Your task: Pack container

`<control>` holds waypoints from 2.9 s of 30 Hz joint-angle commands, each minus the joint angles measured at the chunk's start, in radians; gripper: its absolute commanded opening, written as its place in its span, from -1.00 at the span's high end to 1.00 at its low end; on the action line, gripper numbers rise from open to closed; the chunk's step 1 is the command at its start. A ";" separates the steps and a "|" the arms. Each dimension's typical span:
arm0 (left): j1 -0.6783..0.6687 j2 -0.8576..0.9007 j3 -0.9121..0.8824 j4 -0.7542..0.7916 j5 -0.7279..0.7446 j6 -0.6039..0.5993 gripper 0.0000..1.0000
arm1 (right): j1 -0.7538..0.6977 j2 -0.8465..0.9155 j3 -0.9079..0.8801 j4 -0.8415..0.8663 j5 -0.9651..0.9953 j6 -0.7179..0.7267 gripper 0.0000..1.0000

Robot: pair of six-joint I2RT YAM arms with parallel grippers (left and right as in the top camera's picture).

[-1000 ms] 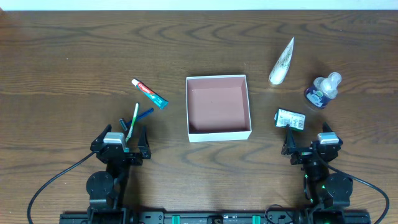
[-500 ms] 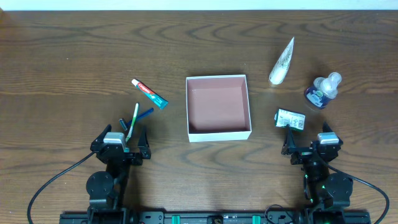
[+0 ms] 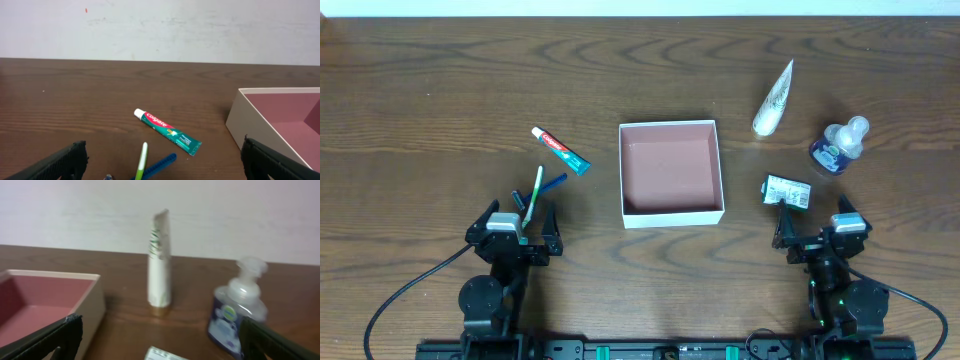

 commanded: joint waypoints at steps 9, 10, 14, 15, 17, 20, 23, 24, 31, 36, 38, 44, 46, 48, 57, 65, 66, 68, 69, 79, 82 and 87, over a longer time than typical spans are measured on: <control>0.006 0.000 -0.016 -0.035 0.015 0.003 -0.96 | 0.008 0.139 0.176 -0.057 -0.203 -0.049 -0.98; 0.006 0.000 -0.016 -0.035 0.015 0.003 -0.96 | 0.008 0.193 0.235 -0.082 -0.203 -0.066 -0.98; 0.006 0.000 -0.016 -0.035 0.015 0.003 -0.96 | 0.008 0.475 0.524 -0.251 -0.202 -0.122 -0.98; 0.006 0.000 -0.016 -0.035 0.015 0.003 -0.96 | 0.008 0.547 0.597 -0.298 -0.202 -0.126 -0.99; 0.006 0.000 -0.016 -0.035 0.015 0.003 -0.96 | 0.008 0.735 0.801 -0.431 -0.210 -0.125 -0.98; 0.006 0.000 -0.016 -0.035 0.015 0.003 -0.96 | 0.008 0.920 1.013 -0.560 -0.291 -0.116 -0.98; 0.006 0.000 -0.016 -0.035 0.015 0.003 -0.96 | 0.008 1.067 1.171 -0.634 -0.367 -0.109 -0.98; 0.006 0.000 -0.016 -0.035 0.015 0.003 -0.96 | 0.008 1.105 1.198 -0.634 -0.367 -0.109 -0.98; 0.006 0.000 -0.016 -0.035 0.015 0.003 -0.96 | 0.008 1.284 1.236 -0.511 -0.247 -0.068 -0.96; 0.006 0.000 -0.016 -0.035 0.015 0.003 -0.96 | 0.008 1.373 1.236 -0.422 -0.126 -0.039 -0.87; 0.006 0.000 -0.016 -0.035 0.015 0.003 -0.96 | 0.008 1.400 1.236 -0.401 -0.080 -0.021 -0.84; 0.006 0.000 -0.016 -0.035 0.015 0.003 -0.96 | 0.008 1.483 1.236 -0.367 -0.022 -0.011 -0.74; 0.006 0.000 -0.016 -0.035 0.015 0.003 -0.96 | 0.008 1.509 1.236 -0.354 -0.031 -0.011 -0.72; 0.006 0.000 -0.016 -0.035 0.015 0.003 -0.96 | 0.008 1.530 1.236 -0.344 -0.030 -0.011 -0.67; 0.006 0.000 -0.016 -0.035 0.015 0.003 -0.96 | 0.008 1.592 1.236 -0.296 -0.030 0.032 -0.18; 0.006 0.000 -0.016 -0.035 0.015 0.003 -0.96 | 0.013 1.640 1.236 -0.282 -0.030 0.033 0.46; 0.006 0.000 -0.016 -0.035 0.015 0.003 -0.96 | 0.014 1.642 1.236 -0.280 -0.030 0.033 0.55; 0.006 0.000 -0.016 -0.035 0.015 0.003 -0.96 | 0.018 1.642 1.236 -0.275 -0.030 0.033 0.84; 0.006 0.000 -0.016 -0.035 0.015 0.003 -0.96 | 0.019 1.640 1.236 -0.270 -0.029 0.033 0.97; 0.006 0.000 -0.016 -0.035 0.015 0.003 -0.96 | 0.053 1.565 1.236 -0.264 -0.029 0.032 0.97; 0.006 0.000 -0.016 -0.035 0.015 0.003 -0.96 | 0.070 1.501 1.236 -0.276 -0.029 0.030 0.97; 0.006 0.000 -0.016 -0.035 0.015 0.003 -0.96 | 0.099 1.362 1.236 -0.322 -0.029 0.030 0.97</control>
